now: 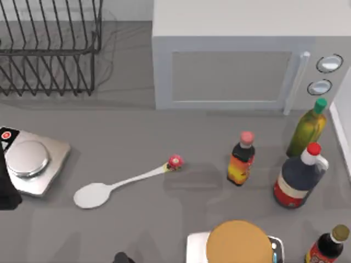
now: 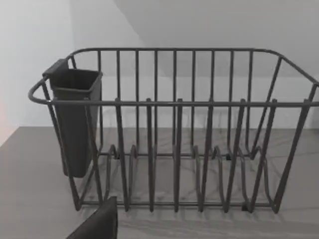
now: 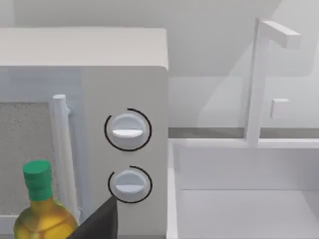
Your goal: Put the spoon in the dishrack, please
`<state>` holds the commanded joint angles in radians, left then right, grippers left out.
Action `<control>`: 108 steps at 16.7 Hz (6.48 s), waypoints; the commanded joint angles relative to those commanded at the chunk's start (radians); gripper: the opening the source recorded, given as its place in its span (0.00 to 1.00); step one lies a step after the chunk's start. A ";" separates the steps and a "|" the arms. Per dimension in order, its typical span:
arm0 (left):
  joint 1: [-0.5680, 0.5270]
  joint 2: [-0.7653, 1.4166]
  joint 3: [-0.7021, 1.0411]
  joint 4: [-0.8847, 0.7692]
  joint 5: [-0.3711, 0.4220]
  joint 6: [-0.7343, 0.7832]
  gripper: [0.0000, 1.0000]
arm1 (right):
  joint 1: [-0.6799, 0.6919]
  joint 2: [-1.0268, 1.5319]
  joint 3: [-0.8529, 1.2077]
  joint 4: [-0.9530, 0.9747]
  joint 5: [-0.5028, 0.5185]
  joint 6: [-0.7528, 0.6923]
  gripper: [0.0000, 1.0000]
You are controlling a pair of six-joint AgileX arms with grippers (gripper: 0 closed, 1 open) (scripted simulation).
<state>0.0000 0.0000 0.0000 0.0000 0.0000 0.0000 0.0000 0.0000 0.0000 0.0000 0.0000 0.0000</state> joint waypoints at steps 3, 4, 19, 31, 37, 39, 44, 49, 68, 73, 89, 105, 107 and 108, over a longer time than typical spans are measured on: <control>-0.006 0.007 0.010 -0.008 0.000 0.006 1.00 | 0.000 0.000 0.000 0.000 0.000 0.000 1.00; -0.017 0.021 0.029 -0.022 -0.001 0.017 1.00 | 0.000 0.000 0.000 0.000 0.000 0.000 1.00; -0.405 1.176 1.001 -0.643 -0.029 0.383 1.00 | 0.000 0.000 0.000 0.000 0.000 0.000 1.00; -0.596 2.002 1.570 -1.131 0.004 0.576 1.00 | 0.000 0.000 0.000 0.000 0.000 0.000 1.00; -0.593 2.004 1.566 -1.128 0.004 0.576 1.00 | 0.000 0.000 0.000 0.000 0.000 0.000 1.00; -0.595 2.020 1.540 -1.092 0.004 0.578 1.00 | 0.000 0.000 0.000 0.000 0.000 0.000 1.00; -0.595 2.105 1.416 -0.865 0.005 0.579 1.00 | 0.000 0.000 0.000 0.000 0.000 0.000 1.00; -0.596 2.144 1.361 -0.784 0.005 0.580 1.00 | 0.000 0.000 0.000 0.000 0.000 0.000 1.00; -0.596 2.144 1.361 -0.784 0.005 0.580 0.00 | 0.000 0.000 0.000 0.000 0.000 0.000 1.00; -0.596 2.091 1.373 -0.819 0.023 0.573 0.00 | 0.000 0.000 0.000 0.000 0.000 0.000 1.00; -0.603 2.023 2.058 -1.580 0.023 0.566 0.00 | 0.000 0.000 0.000 0.000 0.000 0.000 1.00; -0.301 1.590 1.714 -1.068 0.100 0.354 0.00 | 0.000 0.000 0.000 0.000 0.000 0.000 1.00; -0.202 1.452 1.587 -0.880 0.122 0.284 0.00 | 0.000 0.000 0.000 0.000 0.000 0.000 1.00; -0.152 1.382 1.523 -0.783 0.133 0.250 0.00 | 0.000 0.000 0.000 0.000 0.000 0.000 1.00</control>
<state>-0.1522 1.3819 1.5235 -0.7833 0.1326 0.2498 0.0000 0.0000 0.0000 0.0000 0.0000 0.0000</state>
